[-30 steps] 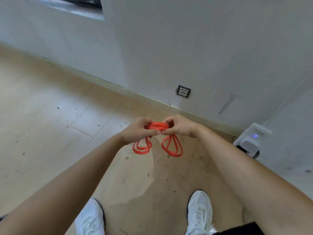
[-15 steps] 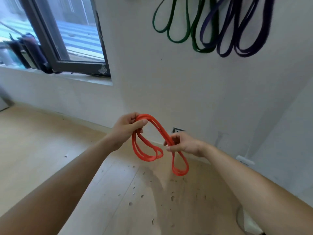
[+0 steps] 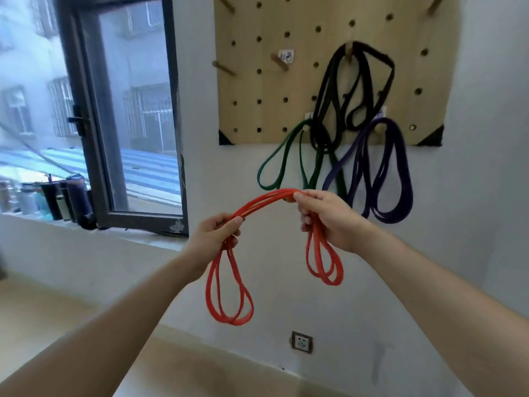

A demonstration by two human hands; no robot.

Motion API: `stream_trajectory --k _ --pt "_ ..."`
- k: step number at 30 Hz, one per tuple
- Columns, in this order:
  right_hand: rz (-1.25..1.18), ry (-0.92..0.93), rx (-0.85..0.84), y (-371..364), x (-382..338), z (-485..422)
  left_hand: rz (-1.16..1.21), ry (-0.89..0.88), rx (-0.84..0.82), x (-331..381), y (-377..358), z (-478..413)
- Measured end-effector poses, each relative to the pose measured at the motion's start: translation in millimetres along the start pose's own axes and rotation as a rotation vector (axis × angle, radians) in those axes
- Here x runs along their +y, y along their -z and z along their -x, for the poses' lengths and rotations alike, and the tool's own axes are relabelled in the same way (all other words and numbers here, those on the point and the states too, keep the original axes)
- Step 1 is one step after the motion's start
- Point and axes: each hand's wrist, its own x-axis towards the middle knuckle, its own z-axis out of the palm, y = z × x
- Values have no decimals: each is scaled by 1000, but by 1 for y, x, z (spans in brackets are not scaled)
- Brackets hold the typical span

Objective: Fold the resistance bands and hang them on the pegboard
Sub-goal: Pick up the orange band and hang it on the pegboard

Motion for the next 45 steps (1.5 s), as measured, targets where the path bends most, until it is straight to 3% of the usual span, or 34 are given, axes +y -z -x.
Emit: stream_trajectory --k 5,8,14,21,24,30,33,38,41,45 --pt "-72 165 120 1 -84 -54 -162 -123 -162 49 6 -36" --pt "5 207 179 10 -130 -84 -85 -150 -186 60 9 -52" --pt "21 222 303 29 -195 -132 281 -200 -52 117 22 -120" --pt "-134 316 396 42 -229 -181 348 -308 160 200 18 -207" --pt "-62 407 488 43 -231 -197 339 -328 231 215 14 -239" --pt "110 474 384 47 -204 -233 280 -370 316 205 -6 -294" --pt "269 462 424 52 -179 -250 198 -383 329 196 -14 -308" --pt "425 265 380 57 -151 -260 -189 -292 125 166 -19 -312" --pt "451 193 262 57 -155 -252 -251 -263 32 148 -24 -311" --pt "496 227 144 63 -158 -236 -275 -308 44 136 -27 -305"
